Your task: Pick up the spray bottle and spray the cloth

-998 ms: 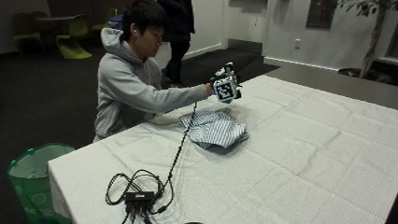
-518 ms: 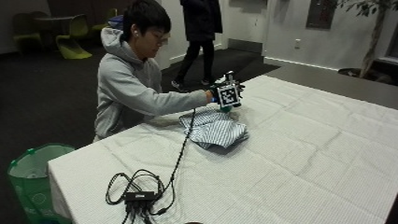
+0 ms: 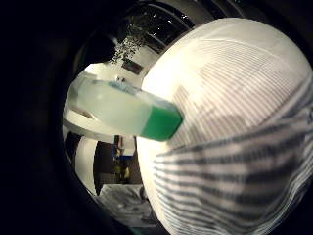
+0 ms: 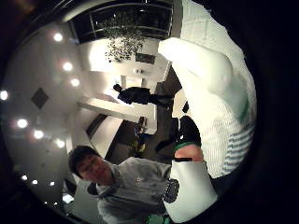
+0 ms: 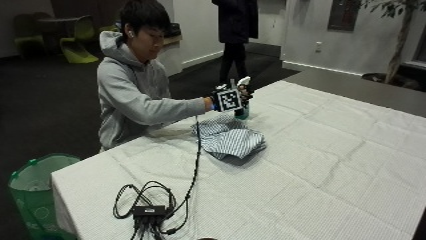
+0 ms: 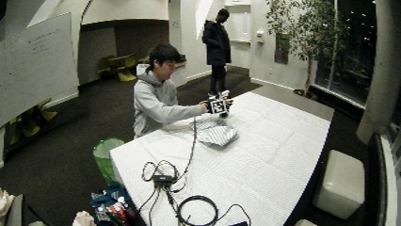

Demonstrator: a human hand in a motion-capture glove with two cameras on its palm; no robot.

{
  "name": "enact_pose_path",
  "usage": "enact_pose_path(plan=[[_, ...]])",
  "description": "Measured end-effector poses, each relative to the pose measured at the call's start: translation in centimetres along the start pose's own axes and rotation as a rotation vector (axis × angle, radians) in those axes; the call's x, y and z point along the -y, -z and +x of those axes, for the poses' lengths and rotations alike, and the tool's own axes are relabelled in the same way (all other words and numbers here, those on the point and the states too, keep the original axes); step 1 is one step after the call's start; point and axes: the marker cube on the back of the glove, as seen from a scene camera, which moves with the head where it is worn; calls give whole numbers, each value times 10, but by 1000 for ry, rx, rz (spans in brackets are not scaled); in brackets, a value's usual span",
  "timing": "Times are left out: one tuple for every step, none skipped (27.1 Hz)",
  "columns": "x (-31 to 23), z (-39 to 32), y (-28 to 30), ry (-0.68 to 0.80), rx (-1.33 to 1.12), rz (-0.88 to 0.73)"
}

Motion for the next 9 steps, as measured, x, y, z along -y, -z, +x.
enact_pose_path(plan=[[-4, -2, 2, 2, -4, 12], [-6, -5, 4, 6, 1, 36], [-7, -9, 6, 11, 13, 67], [-7, -13, 8, 16, 22, 96], [-10, -16, 9, 20, 24, 108], [-16, -18, 9, 22, 22, 94], [-24, -19, 9, 22, 21, 59], [-31, -21, 8, 22, 24, 22], [-36, -22, 8, 22, 27, 0]])
